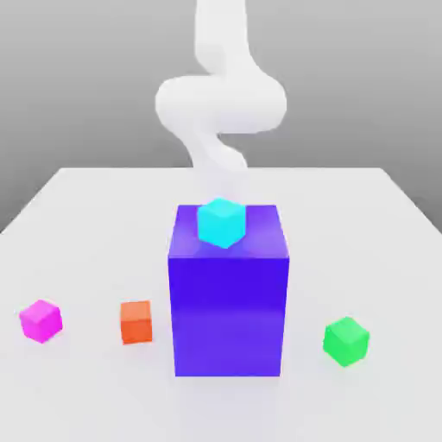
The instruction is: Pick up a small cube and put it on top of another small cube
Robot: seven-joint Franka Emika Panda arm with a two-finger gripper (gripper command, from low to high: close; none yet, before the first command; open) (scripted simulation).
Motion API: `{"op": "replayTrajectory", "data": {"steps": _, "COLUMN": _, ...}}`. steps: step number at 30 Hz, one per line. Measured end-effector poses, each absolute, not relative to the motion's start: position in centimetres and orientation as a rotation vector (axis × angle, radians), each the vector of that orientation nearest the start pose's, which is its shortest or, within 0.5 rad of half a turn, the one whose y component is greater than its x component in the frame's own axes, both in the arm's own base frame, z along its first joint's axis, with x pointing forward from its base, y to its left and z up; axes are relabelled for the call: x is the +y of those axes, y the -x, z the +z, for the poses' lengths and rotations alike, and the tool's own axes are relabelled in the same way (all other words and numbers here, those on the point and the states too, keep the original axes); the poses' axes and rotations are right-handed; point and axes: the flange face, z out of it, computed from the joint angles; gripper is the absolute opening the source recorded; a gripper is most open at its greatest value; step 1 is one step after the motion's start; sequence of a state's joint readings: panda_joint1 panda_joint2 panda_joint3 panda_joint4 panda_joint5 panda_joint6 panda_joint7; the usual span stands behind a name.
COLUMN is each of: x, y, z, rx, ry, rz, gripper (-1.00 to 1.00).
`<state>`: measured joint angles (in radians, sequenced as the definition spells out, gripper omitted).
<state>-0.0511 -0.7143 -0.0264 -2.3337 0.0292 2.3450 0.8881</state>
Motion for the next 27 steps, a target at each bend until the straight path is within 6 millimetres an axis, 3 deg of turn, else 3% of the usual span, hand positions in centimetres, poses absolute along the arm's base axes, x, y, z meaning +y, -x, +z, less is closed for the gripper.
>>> {"op": "replayTrajectory", "data": {"steps": 5, "x": -11.0, "y": -42.3, "z": 56.2, "rx": 1.749, "ry": 2.105, "rz": -0.644, "gripper": 0.00}}
{"op": "replayTrajectory", "data": {"steps": 8, "x": -15.4, "y": -43.0, "z": 49.9, "rx": 2.017, "ry": 1.917, "rz": -0.507, "gripper": 0.00}}
{"op": "replayTrajectory", "data": {"steps": 11, "x": -19.6, "y": -42.4, "z": 43.4, "rx": 2.272, "ry": 1.696, "rz": -0.382, "gripper": 0.00}}
{"op": "replayTrajectory", "data": {"steps": 16, "x": -25.6, "y": -38.7, "z": 33.0, "rx": 2.657, "ry": 1.259, "rz": -0.199, "gripper": 0.00}}
{"op": "replayTrajectory", "data": {"steps": 20, "x": -30.3, "y": -32.6, "z": 25.3, "rx": 2.932, "ry": 0.804, "rz": -0.083, "gripper": 0.00}}
{"op": "replayTrajectory", "data": {"steps": 23, "x": -31.4, "y": -28.7, "z": 20.3, "rx": 3.075, "ry": 0.518, "rz": -0.017, "gripper": 0.00}}
{"op": "replayTrajectory", "data": {"steps": 27, "x": -31.7, "y": -27.7, "z": 15.9, "rx": 3.110, "ry": 0.446, "rz": -0.009, "gripper": 0.00}}
